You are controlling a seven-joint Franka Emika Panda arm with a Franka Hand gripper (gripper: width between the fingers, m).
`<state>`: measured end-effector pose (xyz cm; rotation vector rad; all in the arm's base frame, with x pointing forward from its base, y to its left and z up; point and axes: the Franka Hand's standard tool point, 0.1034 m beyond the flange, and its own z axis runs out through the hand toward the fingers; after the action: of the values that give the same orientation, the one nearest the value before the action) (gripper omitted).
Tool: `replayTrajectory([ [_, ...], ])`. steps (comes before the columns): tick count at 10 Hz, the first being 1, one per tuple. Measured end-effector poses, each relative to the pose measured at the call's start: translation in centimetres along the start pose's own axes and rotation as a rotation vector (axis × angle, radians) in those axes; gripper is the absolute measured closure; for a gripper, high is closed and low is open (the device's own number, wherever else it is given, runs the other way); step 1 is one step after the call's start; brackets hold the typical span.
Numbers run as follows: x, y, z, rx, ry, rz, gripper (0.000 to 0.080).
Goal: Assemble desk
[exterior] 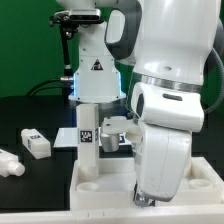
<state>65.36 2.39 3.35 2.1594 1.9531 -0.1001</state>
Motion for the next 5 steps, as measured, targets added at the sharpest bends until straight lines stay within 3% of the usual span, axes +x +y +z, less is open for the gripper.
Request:
replayTrajectory([
  [2, -0.2, 0.0, 0.1, 0.003, -0.004, 0.001, 0.0742],
  [3, -0.3, 0.0, 0.2, 0.003, -0.004, 0.002, 0.0670],
  [4, -0.3, 0.1, 0.1, 0.003, -0.004, 0.003, 0.0670],
  [5, -0.7, 0.3, -0.9, 0.009, -0.010, 0.030, 0.0467],
])
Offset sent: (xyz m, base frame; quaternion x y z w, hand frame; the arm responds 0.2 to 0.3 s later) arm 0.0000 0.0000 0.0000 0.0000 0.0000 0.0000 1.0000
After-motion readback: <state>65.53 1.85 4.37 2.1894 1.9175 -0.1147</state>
